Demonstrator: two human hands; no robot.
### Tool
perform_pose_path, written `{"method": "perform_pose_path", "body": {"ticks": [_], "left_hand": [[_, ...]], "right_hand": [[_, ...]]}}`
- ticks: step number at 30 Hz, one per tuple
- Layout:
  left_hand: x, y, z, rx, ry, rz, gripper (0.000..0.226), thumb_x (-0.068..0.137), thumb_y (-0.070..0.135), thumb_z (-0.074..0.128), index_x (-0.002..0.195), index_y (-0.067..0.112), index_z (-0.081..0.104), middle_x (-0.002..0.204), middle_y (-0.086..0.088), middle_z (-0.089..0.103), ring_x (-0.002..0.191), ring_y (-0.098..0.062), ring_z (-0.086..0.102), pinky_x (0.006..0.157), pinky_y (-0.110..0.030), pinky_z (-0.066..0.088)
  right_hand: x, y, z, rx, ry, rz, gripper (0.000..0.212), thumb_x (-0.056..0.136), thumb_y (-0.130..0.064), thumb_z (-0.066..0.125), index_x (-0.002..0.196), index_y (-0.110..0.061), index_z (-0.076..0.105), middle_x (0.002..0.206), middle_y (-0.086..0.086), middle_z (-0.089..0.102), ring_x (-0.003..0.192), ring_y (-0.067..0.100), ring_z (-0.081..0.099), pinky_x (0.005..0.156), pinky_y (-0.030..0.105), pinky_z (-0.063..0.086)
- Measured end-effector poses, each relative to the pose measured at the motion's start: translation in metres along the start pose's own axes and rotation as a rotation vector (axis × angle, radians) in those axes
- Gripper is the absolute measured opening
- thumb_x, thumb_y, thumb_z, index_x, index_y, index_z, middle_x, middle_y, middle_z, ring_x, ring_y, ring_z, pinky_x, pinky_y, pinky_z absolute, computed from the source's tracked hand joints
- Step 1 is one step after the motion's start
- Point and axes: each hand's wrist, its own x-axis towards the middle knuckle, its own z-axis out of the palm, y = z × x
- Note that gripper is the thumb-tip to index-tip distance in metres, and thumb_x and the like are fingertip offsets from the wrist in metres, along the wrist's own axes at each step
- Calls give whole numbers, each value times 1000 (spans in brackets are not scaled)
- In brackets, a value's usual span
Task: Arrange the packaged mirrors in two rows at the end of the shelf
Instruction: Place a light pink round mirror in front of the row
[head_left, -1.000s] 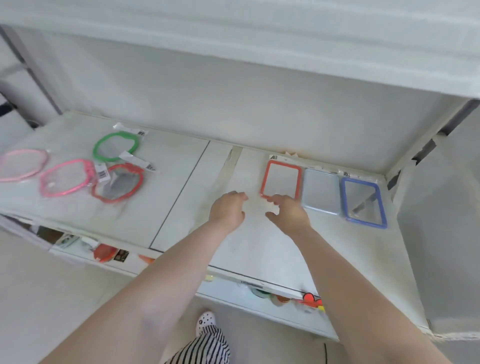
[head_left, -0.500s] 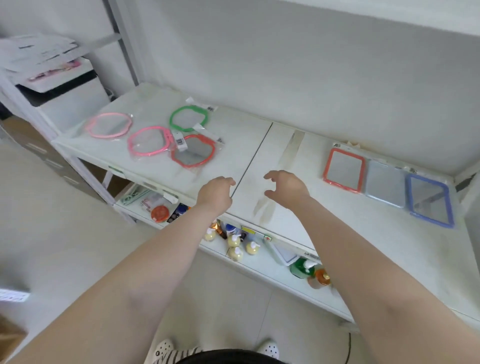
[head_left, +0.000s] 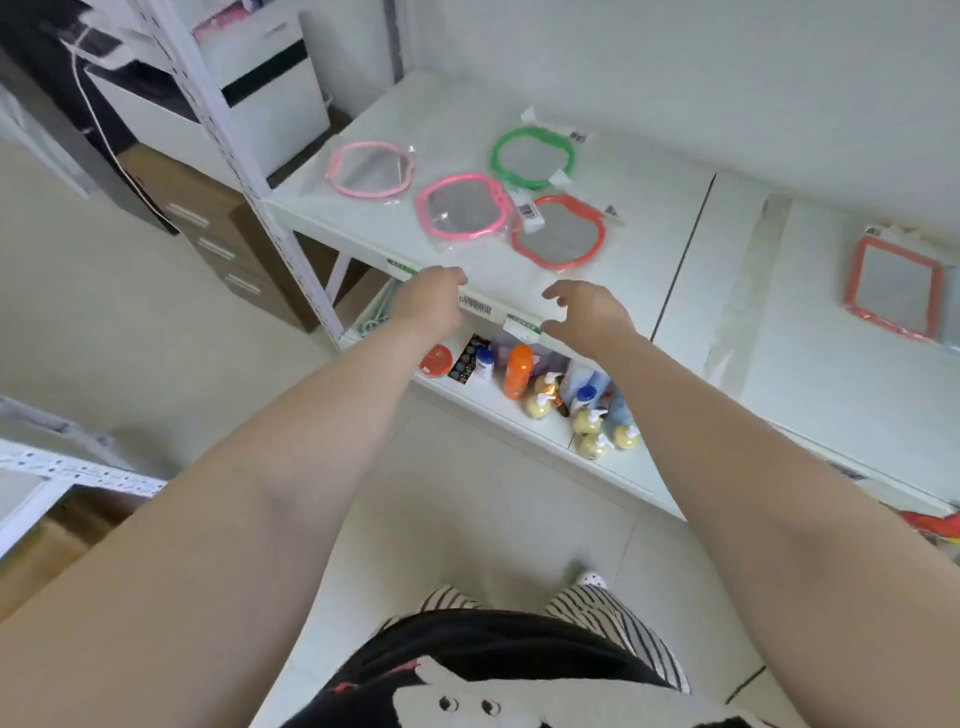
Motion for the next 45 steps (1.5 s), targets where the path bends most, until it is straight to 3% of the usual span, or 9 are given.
{"method": "perform_pose_path", "body": {"ticks": [9, 14, 18, 22, 25, 28, 35, 42, 45], "left_hand": [[67, -56, -9, -79, -5, -40, 55, 85, 5, 55, 138, 17, 47, 136, -9, 54, 127, -26, 49, 102, -36, 43], [109, -85, -17, -54, -8, -70, 54, 85, 8, 56, 137, 18, 47, 130, -10, 54, 121, -28, 52, 94, -39, 47], [143, -130, -41, -43, 29, -139, 52, 87, 10, 55, 138, 16, 46, 131, -12, 52, 121, -29, 52, 96, -37, 46], [177, -173, -54, -71, 70, -232, 50, 89, 13, 55, 138, 12, 46, 131, -14, 50, 119, -30, 54, 95, -36, 46], [208, -193, -60, -71, 82, -239, 49, 89, 17, 58, 136, 10, 45, 129, -16, 48, 114, -32, 55, 92, -38, 47], [242, -214, -62, -102, 52, -261, 57, 88, 24, 60, 137, 7, 38, 134, -18, 42, 122, -34, 47, 101, -40, 42], [294, -250, -68, -229, -145, -280, 57, 88, 30, 59, 133, 1, 39, 132, -20, 46, 121, -34, 47, 102, -39, 37], [313, -256, -68, -519, -180, -347, 48, 90, 14, 56, 133, 5, 37, 135, -19, 44, 121, -34, 50, 100, -39, 44], [314, -256, -67, -649, -130, -291, 43, 89, 2, 49, 129, 11, 36, 131, -12, 49, 111, -30, 56, 87, -38, 48]], "right_hand": [[84, -62, 19, -36, -36, -34, 46, 87, -27, 63, 131, -24, 52, 126, 1, 59, 119, 21, 54, 96, 39, 48], [164, -96, 25, -42, -51, -88, 49, 87, -27, 63, 135, -25, 50, 134, 0, 57, 120, 22, 55, 100, 37, 47], [218, -134, 30, -13, -98, -98, 45, 89, -25, 59, 133, -23, 52, 127, 3, 61, 108, 25, 62, 97, 38, 49], [254, -161, 39, -34, -97, -125, 44, 89, -28, 60, 132, -23, 52, 127, 3, 61, 115, 24, 59, 100, 40, 47], [284, -175, 49, 29, -92, -66, 45, 88, -25, 62, 132, -21, 52, 132, 4, 56, 120, 25, 55, 101, 38, 45], [312, -195, 63, 101, -44, 9, 49, 87, -20, 63, 135, -16, 51, 134, 9, 55, 122, 26, 54, 102, 36, 45], [348, -239, 91, 118, 31, 322, 42, 92, -7, 46, 134, -7, 44, 120, 15, 62, 106, 33, 61, 78, 33, 48], [347, -259, 107, 362, 138, 609, 57, 80, -10, 71, 131, -7, 45, 119, 17, 61, 105, 34, 61, 87, 43, 53], [334, -258, 110, 517, 175, 695, 68, 78, -12, 74, 137, -12, 42, 117, 14, 64, 96, 29, 63, 81, 37, 53]]}}
